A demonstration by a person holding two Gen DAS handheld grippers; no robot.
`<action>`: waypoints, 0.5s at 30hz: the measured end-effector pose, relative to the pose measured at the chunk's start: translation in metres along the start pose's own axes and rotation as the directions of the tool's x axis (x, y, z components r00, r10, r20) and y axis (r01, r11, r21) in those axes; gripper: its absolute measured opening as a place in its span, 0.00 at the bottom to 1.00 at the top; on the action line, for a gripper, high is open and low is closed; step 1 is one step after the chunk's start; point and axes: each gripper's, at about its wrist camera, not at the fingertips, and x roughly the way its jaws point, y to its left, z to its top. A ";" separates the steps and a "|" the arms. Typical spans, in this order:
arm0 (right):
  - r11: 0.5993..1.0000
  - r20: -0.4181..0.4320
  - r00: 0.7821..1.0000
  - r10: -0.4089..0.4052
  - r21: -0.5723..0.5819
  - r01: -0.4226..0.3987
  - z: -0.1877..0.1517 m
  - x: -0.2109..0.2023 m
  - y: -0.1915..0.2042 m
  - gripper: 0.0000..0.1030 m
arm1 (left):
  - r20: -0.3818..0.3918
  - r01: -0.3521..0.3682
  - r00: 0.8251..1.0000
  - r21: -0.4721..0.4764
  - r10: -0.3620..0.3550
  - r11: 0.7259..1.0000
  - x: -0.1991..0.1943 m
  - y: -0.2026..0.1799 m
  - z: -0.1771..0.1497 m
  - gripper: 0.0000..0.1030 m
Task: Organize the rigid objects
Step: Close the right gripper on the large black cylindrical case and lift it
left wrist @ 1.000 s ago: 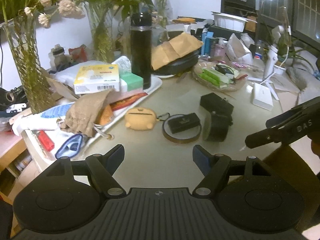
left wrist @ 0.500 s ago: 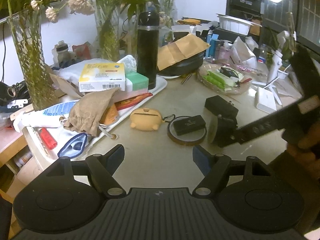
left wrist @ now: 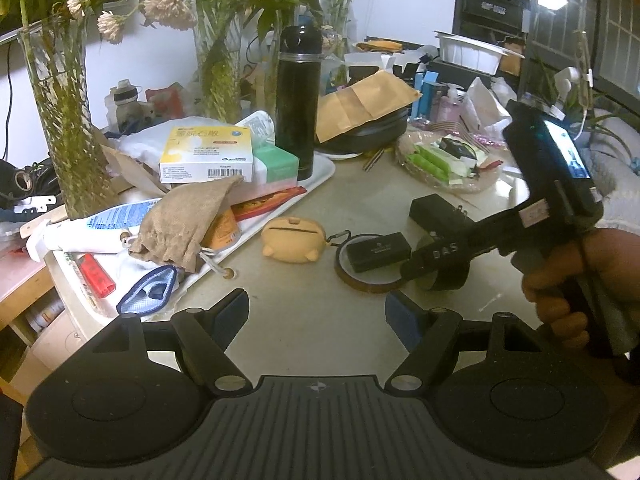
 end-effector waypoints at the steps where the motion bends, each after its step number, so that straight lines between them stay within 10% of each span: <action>1: 1.000 -0.001 1.000 -0.013 0.002 0.013 0.000 0.002 0.000 0.62 | 0.001 -0.001 1.000 0.001 0.001 1.000 0.000 0.000 0.000 0.73; 15: 0.993 -0.046 0.996 -0.076 -0.089 0.072 -0.009 -0.004 0.001 0.42 | -0.001 -0.007 1.000 0.008 0.007 1.000 0.002 -0.003 -0.001 0.73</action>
